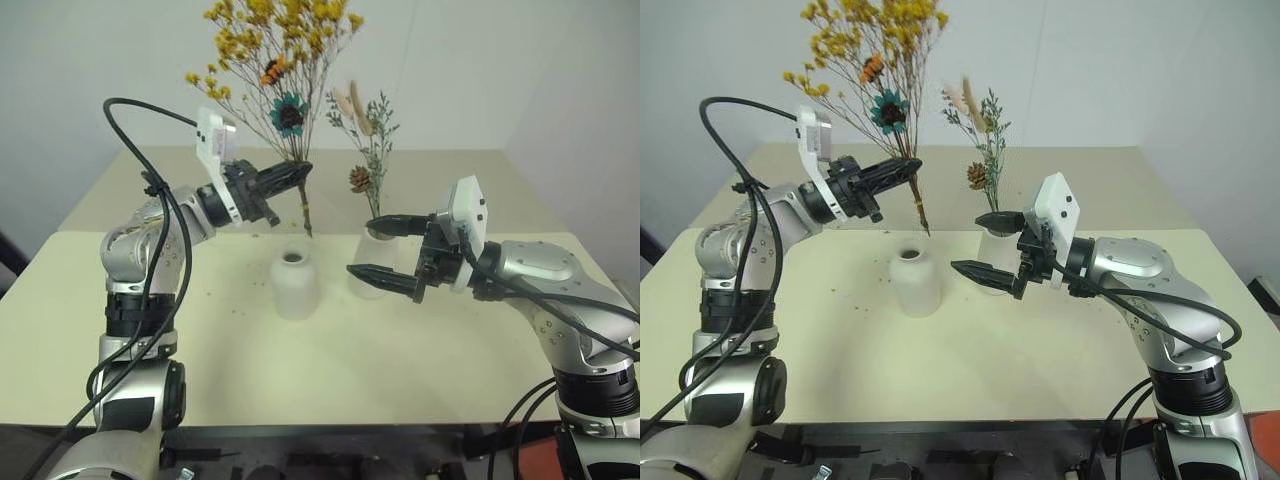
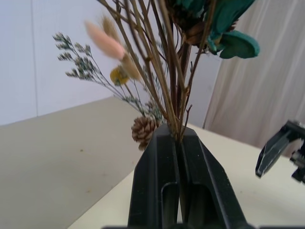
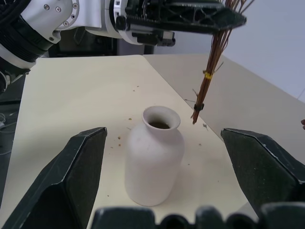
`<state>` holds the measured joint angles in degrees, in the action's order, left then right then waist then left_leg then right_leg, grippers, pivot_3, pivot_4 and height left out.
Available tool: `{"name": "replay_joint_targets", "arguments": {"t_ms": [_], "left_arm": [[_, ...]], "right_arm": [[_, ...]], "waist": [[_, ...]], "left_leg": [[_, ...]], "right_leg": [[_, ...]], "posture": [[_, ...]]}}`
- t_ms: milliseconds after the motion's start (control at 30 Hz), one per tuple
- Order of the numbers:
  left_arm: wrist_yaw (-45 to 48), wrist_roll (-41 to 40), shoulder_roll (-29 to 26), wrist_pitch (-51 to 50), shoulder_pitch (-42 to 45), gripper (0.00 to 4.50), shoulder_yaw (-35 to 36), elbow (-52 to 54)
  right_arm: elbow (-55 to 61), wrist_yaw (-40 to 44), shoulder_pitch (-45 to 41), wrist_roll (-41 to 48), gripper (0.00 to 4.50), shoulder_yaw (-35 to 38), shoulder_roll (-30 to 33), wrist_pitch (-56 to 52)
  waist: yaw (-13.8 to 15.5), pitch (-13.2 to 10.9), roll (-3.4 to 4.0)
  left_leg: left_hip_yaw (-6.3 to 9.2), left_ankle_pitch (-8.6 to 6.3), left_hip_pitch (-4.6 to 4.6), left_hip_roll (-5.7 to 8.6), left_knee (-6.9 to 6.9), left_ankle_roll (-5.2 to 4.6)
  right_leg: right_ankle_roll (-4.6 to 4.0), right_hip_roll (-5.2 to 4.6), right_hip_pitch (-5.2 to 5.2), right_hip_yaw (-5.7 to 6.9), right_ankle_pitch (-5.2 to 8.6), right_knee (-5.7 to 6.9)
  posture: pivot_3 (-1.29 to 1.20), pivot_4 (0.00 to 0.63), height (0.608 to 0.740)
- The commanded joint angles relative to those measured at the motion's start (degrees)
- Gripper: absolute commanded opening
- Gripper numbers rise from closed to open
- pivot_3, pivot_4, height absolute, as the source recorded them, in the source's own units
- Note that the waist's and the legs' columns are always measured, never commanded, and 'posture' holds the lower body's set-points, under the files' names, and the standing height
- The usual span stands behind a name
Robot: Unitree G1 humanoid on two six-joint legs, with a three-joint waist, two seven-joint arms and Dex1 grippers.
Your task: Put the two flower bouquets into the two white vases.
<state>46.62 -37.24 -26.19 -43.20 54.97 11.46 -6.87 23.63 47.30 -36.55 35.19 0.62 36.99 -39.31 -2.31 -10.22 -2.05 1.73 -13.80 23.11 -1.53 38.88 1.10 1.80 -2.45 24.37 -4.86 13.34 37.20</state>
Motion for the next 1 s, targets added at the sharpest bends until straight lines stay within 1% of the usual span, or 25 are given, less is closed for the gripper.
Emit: {"name": "replay_joint_targets", "arguments": {"t_ms": [33,167,367,633,1000], "left_arm": [[1.9,-2.5,-3.0,-3.0,2.5,0.04,0.4,1.9],[5.4,-3.4,-5.2,-2.5,0.5,0.04,0.0,4.0],[5.9,-4.5,-6.6,-2.7,-0.9,0.04,0.6,5.7],[7.3,-2.0,-7.4,1.3,-4.5,0.04,-1.4,7.5],[7.0,0.1,-7.1,4.3,-8.2,0.04,-3.1,8.3]], "right_arm": [[1.6,-0.3,0.0,1.2,4.5,1.2,0.0,0.1],[1.6,-0.2,0.2,1.2,4.5,1.3,0.0,0.1],[1.6,0.0,0.4,1.4,4.5,1.5,0.2,0.1],[1.0,0.3,0.0,1.2,4.5,1.0,-0.1,0.2],[0.8,0.9,-0.3,1.1,4.5,1.1,0.3,0.2]], "waist": [[-0.1,0.0,0.0],[-0.2,0.0,0.0],[-0.1,0.0,0.0],[-0.1,0.0,0.0],[-0.2,0.0,0.01]], "left_leg": [[0.01,0.0,0.0,0.0,0.0,0.0],[0.01,0.0,-0.04,0.01,-0.02,0.0],[0.01,0.0,-0.02,0.0,-0.01,0.0],[0.0,0.0,-0.02,0.0,-0.01,0.0],[0.0,0.0,-0.02,0.0,-0.01,0.0]], "right_leg": [[0.0,0.0,0.0,0.01,0.0,0.0],[0.0,0.0,-0.01,0.0,0.0,0.0],[0.0,0.0,-0.01,0.01,0.0,-0.01],[0.0,0.0,-0.01,0.01,0.0,-0.01],[0.0,0.0,-0.01,0.01,0.0,-0.02]], "posture": [[0.0,0.15,0.74],[0.0,0.15,0.74],[0.0,0.15,0.74],[0.0,0.15,0.74],[0.0,0.15,0.74]]}}
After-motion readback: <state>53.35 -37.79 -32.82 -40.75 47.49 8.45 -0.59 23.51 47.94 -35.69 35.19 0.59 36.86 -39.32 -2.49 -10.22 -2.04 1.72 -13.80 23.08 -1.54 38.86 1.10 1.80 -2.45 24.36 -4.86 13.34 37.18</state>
